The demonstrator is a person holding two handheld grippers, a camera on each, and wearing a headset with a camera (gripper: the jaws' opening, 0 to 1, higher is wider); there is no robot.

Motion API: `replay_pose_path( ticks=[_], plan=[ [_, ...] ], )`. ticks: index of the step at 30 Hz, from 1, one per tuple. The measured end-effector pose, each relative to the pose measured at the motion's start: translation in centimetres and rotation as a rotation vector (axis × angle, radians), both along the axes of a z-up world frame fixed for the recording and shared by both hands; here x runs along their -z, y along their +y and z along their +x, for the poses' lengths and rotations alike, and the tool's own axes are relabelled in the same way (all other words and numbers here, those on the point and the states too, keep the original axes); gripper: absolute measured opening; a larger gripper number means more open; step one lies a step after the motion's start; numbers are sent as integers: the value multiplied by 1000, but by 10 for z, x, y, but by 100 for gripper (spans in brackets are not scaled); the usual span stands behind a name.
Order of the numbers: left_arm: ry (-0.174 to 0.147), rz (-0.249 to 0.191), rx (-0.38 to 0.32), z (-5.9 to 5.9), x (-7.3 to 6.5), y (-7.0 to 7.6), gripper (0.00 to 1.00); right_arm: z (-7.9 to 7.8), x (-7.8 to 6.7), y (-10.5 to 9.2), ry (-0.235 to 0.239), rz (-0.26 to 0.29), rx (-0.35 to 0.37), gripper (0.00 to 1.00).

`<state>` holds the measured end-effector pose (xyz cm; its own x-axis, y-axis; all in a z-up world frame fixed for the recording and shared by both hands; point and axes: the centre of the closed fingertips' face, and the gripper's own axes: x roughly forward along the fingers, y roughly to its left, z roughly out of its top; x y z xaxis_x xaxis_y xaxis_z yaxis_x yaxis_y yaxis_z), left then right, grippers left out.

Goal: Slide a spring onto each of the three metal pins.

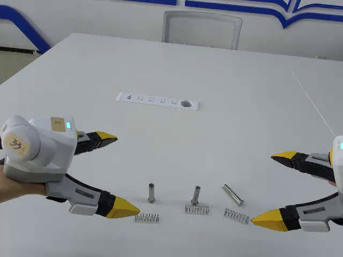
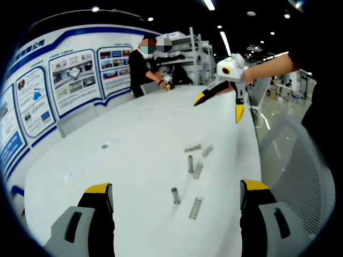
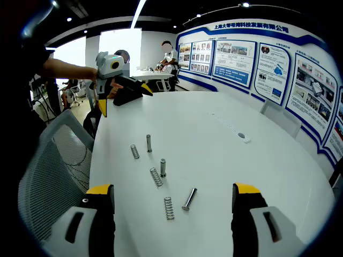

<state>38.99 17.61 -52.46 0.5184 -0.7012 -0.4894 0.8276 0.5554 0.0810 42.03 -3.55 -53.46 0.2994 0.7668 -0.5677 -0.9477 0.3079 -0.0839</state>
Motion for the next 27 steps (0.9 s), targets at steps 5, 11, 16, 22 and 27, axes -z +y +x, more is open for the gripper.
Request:
replay_pose_path(
  ticks=[5, 11, 16, 22, 27],
  plan=[
    [-2, -9, -6, 1, 1, 0, 100, 1, -3, 0, -3, 17, 16, 92],
    [4, -4, 0, 1, 3, 0, 100, 3, -5, -1, 7, 34, 35, 91],
    [12, -9, -4, 1, 5, 1, 100, 4, -4, -2, 13, 36, 37, 91],
    [20, -5, -8, -1, 8, 2, 100, 2, 1, -1, 27, 33, 35, 91],
    [30, -2, -8, -2, 12, 3, 100, 1, 4, 1, 36, 30, 27, 91]
  ],
)
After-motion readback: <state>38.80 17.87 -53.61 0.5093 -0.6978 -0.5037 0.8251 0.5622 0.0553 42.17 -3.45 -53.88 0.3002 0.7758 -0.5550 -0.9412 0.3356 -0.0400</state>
